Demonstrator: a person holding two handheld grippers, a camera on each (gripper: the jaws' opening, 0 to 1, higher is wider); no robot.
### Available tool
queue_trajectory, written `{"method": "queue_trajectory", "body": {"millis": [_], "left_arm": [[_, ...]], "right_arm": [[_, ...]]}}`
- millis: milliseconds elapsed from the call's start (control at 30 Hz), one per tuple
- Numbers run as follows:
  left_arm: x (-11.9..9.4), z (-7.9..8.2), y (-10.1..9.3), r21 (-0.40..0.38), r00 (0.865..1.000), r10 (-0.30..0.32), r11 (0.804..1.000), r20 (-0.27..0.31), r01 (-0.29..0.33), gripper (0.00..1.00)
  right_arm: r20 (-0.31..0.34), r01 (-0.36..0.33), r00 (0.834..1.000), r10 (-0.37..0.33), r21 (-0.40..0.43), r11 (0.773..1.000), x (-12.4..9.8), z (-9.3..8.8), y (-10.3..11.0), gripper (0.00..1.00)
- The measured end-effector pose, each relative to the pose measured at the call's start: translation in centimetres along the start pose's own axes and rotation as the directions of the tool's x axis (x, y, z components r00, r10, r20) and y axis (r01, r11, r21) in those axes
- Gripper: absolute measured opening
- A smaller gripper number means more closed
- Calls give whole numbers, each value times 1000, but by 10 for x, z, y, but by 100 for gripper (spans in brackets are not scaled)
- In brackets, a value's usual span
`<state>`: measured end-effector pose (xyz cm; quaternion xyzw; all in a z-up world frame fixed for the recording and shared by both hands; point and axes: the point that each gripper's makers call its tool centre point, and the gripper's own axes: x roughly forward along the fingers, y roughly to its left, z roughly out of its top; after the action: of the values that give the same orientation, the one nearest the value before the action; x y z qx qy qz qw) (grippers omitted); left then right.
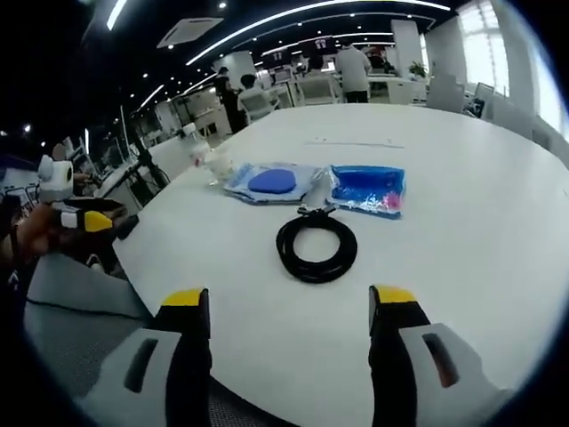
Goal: Arrange the tabletop items into an orderly group along one side of the table until the central work area is clear of visible clutter.
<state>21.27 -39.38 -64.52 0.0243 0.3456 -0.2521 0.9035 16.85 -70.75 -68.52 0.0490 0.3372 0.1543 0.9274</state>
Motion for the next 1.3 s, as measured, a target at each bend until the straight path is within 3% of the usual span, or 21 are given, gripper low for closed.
{"method": "queue_trajectory", "body": {"millis": [100, 200, 367, 467, 633, 700, 800, 833, 867, 900, 933, 1033, 1067, 1100, 1167, 1233, 1300], "left_arm": [[1, 0, -4, 11, 1000, -12, 1000, -2, 12, 83], [-2, 4, -6, 55, 1000, 4, 998, 12, -4, 83], [-4, 8, -2, 48, 999, 19, 999, 31, -21, 83], [-6, 11, -3, 42, 999, 13, 999, 46, -14, 83], [-7, 12, -13, 54, 998, -32, 998, 52, 29, 80], [-8, 16, -16, 87, 997, -35, 996, 69, 29, 80], [-13, 20, -22, 104, 994, -54, 994, 94, 44, 80], [-13, 20, -23, 104, 994, -57, 993, 94, 47, 80], [-14, 20, -24, 110, 994, -57, 993, 97, 46, 79], [-17, 25, -16, 182, 993, 2, 983, 116, -23, 75], [-19, 29, -16, 219, 991, 18, 975, 131, -46, 72], [-18, 27, -34, 224, 991, -51, 974, 124, 22, 75], [-16, 21, -38, 235, 993, -72, 971, 94, 48, 77], [-15, 19, -38, 239, 994, -71, 970, 86, 48, 78], [-16, 21, -40, 254, 993, -74, 966, 90, 49, 78], [-18, 29, -44, 262, 988, -87, 964, 125, 52, 80], [-19, 32, -45, 269, 986, -93, 962, 140, 53, 80]], "right_arm": [[-8, 13, 1000, -14, -71, 997, 0, -2, -1, 73], [-17, 3, 1000, -4, -53, 999, 1, -4, 3, 73], [-23, 6, 1000, -8, -81, 997, -3, -3, 6, 73], [-7, 26, 1000, -26, -103, 994, -8, 3, 2, 72], [50, 71, 996, -67, -72, 995, -26, 20, 6, 72], [57, 121, 992, -115, -111, 986, -38, 25, 9, 72], [60, 232, 973, -224, -260, 937, -51, 29, 11, 69], [58, 240, 971, -234, -275, 931, -52, 28, 12, 69], [46, 265, 963, -265, -330, 906, -53, 26, 16, 69], [33, 291, 953, -302, -384, 877, -53, 25, 16, 68], [24, 310, 943, -331, -418, 854, -54, 24, 16, 67], [77, 358, 925, -372, -507, 784, -57, 30, 22, 62], [88, 378, 912, -400, -555, 741, -59, 31, 20, 61], [82, 384, 905, -418, -579, 719, -59, 29, 18, 59], [68, 391, 895, -442, -600, 698, -57, 26, 13, 57], [122, 444, 872, -475, -609, 658, -63, 37, 6, 57], [183, 500, 852, -491, -565, 656, -74, 47, 3, 55]]}}
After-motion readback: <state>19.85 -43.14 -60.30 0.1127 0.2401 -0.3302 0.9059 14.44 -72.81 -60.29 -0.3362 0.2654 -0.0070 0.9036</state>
